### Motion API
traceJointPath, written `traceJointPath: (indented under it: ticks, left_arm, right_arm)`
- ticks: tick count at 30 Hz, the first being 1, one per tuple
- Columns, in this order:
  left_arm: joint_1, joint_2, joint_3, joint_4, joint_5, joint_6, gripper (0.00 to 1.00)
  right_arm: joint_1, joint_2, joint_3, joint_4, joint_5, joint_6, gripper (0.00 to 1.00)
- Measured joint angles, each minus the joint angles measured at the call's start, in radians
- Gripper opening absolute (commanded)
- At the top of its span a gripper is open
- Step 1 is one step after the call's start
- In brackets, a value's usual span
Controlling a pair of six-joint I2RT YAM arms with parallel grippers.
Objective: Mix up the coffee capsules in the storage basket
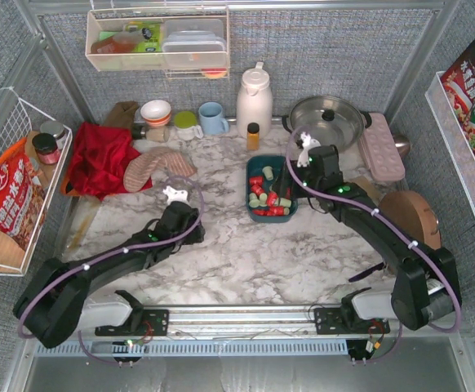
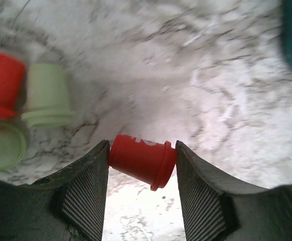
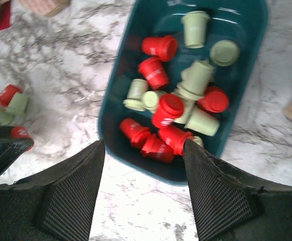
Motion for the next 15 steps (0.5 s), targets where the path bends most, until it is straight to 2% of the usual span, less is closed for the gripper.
traceJointPath:
  ticks: [6,15]
  left_arm:
    - [-0.067,-0.106,-0.029,0.183,0.074,0.126,0.46]
    - [-0.279,-0.128,-0.093,0.521,0.101,0.435,0.46]
  right_arm:
    - [0.091,0.034,0.079,-0.031,-0.087,-0.002,0.65]
    - [0.242,0.093,0.121,-0.042,-0.203,0.037,0.61]
